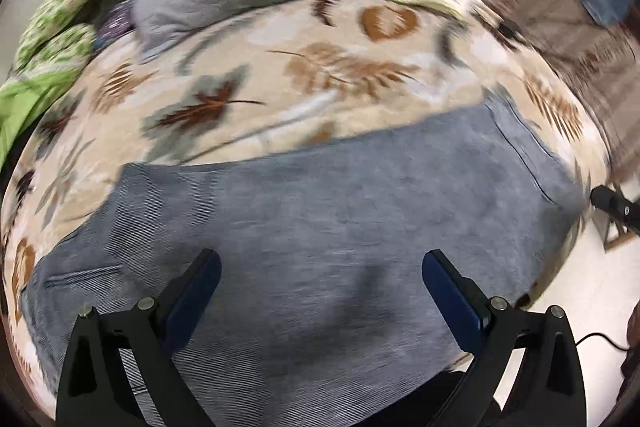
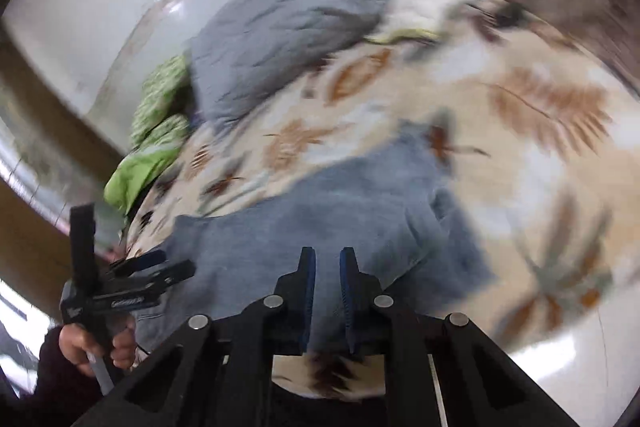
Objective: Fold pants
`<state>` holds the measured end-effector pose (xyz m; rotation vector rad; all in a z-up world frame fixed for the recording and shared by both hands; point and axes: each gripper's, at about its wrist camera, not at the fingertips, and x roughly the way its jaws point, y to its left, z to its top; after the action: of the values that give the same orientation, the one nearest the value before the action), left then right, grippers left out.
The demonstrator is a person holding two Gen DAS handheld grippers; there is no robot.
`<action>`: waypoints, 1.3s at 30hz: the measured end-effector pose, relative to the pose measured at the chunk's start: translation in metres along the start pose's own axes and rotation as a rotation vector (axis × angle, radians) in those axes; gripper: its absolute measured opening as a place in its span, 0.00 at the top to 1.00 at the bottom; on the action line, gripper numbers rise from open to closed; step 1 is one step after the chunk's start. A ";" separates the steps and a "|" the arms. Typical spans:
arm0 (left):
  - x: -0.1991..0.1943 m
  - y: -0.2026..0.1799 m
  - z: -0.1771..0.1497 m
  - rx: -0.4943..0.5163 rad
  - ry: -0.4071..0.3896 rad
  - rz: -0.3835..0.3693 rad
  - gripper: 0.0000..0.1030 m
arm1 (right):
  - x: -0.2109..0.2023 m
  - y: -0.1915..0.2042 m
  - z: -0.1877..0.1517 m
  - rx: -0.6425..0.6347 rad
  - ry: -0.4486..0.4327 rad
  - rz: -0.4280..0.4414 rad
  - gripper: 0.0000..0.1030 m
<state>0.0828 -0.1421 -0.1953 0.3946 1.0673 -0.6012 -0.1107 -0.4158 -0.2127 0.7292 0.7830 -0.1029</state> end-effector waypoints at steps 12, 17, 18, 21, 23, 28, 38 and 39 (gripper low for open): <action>0.045 -0.058 0.014 0.088 0.078 0.058 0.02 | 0.001 -0.095 -0.014 0.299 -0.020 0.204 0.40; 0.055 -0.062 0.014 0.089 0.085 0.059 0.02 | 0.024 -0.104 -0.013 0.367 0.017 0.255 0.40; 0.056 -0.062 0.014 0.089 0.087 0.057 0.02 | 0.027 -0.104 -0.012 0.371 0.019 0.257 0.40; 0.059 -0.062 0.015 0.088 0.095 0.053 0.02 | 0.039 -0.104 -0.009 0.379 0.031 0.246 0.40; 0.059 -0.062 0.015 0.086 0.098 0.051 0.02 | 0.041 -0.106 -0.007 0.385 0.024 0.254 0.40; 0.062 -0.060 0.018 0.086 0.106 0.041 0.02 | 0.023 -0.118 -0.009 0.378 0.014 0.232 0.40; 0.064 -0.062 0.020 0.081 0.111 0.044 0.01 | 0.042 -0.119 0.012 0.327 0.061 0.285 0.40; 0.064 -0.062 0.020 0.080 0.110 0.046 0.01 | 0.047 -0.120 0.017 0.321 0.079 0.300 0.40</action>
<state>0.0798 -0.2192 -0.2451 0.5261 1.1384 -0.5876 -0.1084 -0.5089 -0.3038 1.1537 0.7315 0.0743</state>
